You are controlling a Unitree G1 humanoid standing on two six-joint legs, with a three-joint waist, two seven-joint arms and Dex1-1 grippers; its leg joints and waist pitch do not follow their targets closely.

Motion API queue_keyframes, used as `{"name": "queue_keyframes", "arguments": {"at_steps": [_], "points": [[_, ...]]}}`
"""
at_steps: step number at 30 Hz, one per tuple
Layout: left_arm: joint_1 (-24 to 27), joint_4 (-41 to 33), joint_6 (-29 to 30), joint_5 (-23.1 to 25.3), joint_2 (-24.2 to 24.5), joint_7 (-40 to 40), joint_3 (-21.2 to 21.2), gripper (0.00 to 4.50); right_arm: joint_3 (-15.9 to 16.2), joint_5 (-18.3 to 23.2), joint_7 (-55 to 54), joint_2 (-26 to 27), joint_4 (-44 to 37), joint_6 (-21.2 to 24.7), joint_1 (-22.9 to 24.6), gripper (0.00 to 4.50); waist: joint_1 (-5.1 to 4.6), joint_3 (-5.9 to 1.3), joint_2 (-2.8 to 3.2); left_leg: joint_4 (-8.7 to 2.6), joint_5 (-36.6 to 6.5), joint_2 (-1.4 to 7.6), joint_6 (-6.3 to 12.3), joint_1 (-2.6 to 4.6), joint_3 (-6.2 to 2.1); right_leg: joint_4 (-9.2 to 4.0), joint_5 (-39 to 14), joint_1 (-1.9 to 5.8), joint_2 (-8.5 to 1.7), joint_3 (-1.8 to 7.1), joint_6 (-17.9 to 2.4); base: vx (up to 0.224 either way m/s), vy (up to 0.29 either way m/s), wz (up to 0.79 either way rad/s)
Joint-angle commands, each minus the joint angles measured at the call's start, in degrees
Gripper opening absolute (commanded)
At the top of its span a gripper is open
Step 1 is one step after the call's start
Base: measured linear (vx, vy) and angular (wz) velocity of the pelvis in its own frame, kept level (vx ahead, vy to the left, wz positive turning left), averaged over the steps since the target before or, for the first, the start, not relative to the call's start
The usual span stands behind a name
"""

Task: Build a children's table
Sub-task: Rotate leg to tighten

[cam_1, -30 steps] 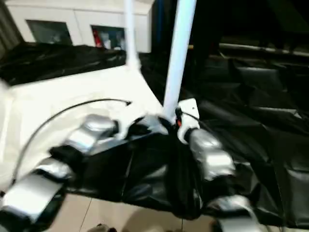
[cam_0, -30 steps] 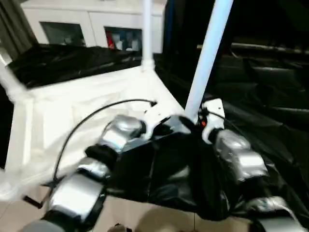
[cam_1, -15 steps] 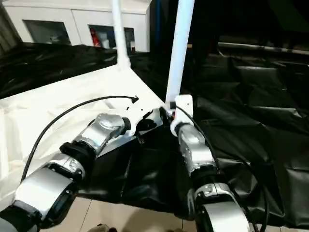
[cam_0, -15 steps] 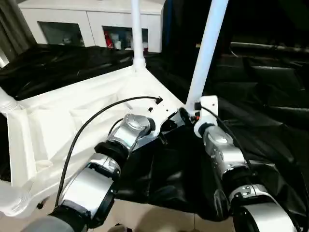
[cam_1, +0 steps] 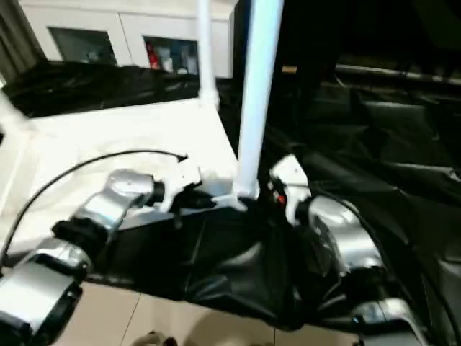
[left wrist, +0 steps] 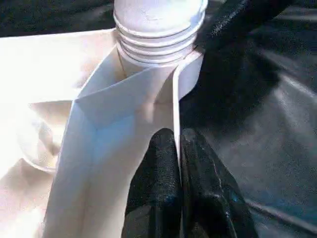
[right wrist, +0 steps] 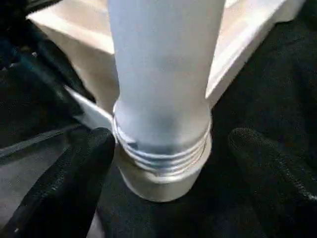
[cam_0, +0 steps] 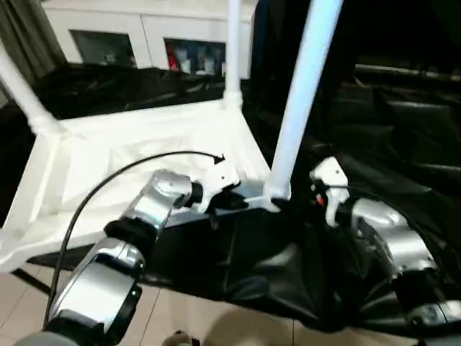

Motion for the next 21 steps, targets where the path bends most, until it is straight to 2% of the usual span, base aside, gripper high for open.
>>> {"name": "queue_keyframes", "arguments": {"at_steps": [1,3,5,9,11,13,21], "points": [[0.0,-3.8,-0.7,-1.4,0.2,-2.7,-0.3,0.00,0.6,1.0,2.1,-0.7,-3.0,1.3,0.4,4.07,0.01,-4.37,-0.85,-3.95,-12.4,1.29,3.39,1.04,-0.19,-4.15,-10.6,2.99,-2.98,2.09,-13.9,0.000,0.000,0.00],[0.5,-4.8,-0.4,-1.6,0.5,-3.6,-0.3,0.00,0.8,1.9,2.7,-0.7,-4.9,2.9,0.6,4.07,0.10,-4.49,-0.79,-3.90,-10.7,1.34,3.90,0.87,-0.29,-3.67,-7.5,3.18,-2.83,2.07,-14.2,0.000,0.000,0.00],[0.8,-5.1,-0.5,-1.6,0.6,-4.1,-0.4,0.00,0.9,1.9,3.0,-0.5,-5.0,3.2,0.2,4.07,0.14,-4.57,-0.71,-3.79,-10.1,1.31,4.14,0.93,-0.22,-3.56,-6.1,3.04,-2.82,2.04,-14.4,0.000,0.000,0.00],[1.0,-5.1,-0.5,-1.5,0.6,-4.3,-0.4,0.00,0.5,1.9,3.6,0.1,-4.5,3.0,-0.3,4.07,0.25,-4.56,-0.73,-3.80,-10.4,1.27,3.83,0.97,-0.21,-3.61,-6.5,3.03,-2.90,2.04,-14.6,0.000,0.000,0.00],[1.1,-5.3,-0.3,-1.5,0.6,-4.3,-0.3,0.00,0.6,1.7,3.7,0.2,-3.9,2.7,-0.6,3.73,0.24,-4.52,-0.75,-3.87,-10.7,1.30,3.59,1.02,-0.23,-3.67,-7.1,2.99,-2.91,2.04,-14.5,0.000,0.000,0.00],[1.3,-5.7,-0.1,-1.3,0.7,-4.2,-0.2,0.00,0.7,1.2,3.7,0.1,-3.5,2.8,-0.8,3.68,0.18,-4.47,-0.88,-3.88,-11.2,1.25,3.37,1.05,-0.18,-3.80,-7.9,2.98,-2.87,2.05,-14.3,0.000,0.000,0.00],[1.7,-6.4,0.5,-1.2,0.9,-4.2,0.0,0.00,0.0,1.3,4.0,0.4,-3.3,3.1,-0.8,2.87,0.25,-4.53,-0.84,-3.80,-10.4,1.21,3.38,0.99,-0.19,-3.71,-7.6,3.01,-2.89,2.10,-13.9,0.000,0.000,0.00]]}}
